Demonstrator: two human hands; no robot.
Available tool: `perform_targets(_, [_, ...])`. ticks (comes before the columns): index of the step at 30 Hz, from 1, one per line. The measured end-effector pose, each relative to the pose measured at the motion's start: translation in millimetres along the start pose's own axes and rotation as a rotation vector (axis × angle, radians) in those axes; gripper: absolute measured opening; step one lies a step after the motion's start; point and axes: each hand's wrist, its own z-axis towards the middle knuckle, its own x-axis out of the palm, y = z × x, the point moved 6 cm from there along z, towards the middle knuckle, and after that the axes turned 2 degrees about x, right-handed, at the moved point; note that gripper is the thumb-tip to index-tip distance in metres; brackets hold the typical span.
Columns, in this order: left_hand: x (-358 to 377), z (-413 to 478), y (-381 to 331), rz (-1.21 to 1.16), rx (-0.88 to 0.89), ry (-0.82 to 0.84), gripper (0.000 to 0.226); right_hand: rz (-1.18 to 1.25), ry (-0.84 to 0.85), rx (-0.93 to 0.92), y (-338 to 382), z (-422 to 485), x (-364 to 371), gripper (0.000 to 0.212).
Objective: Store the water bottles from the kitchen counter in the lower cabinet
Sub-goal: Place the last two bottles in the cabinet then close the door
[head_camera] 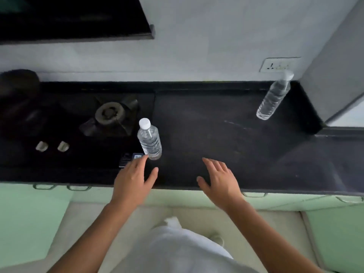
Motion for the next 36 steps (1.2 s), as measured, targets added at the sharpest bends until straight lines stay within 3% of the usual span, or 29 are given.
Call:
perform_targets(5, [0,8,34,-0.157,-0.31,-0.033,0.07,0.011,0.015,-0.083,16,40,-3,0.065])
perform_targets(9, [20,30,43,-0.404,-0.43,-0.041,0.086,0.028,0.007,-0.048,11,62,-12,0.065])
perform_targets(12, [41,53,41,-0.584,-0.43,-0.041,0.073,0.048,-0.019,0.032,-10,71,-22,0.064])
perform_targets(20, [58,121,14,-0.615,-0.312,-0.094,0.051,0.126,-0.156,0.327,-100,78,-57,0.06])
perform_targets(27, [85,160,-59,-0.811,-0.292,0.006,0.054,0.278,-0.279,0.5,-173,106,-92,0.058])
perform_targets(36, [122,194,-170,-0.863,-0.354,0.032,0.049,0.494,-0.341,0.542,-274,181,-125,0.059])
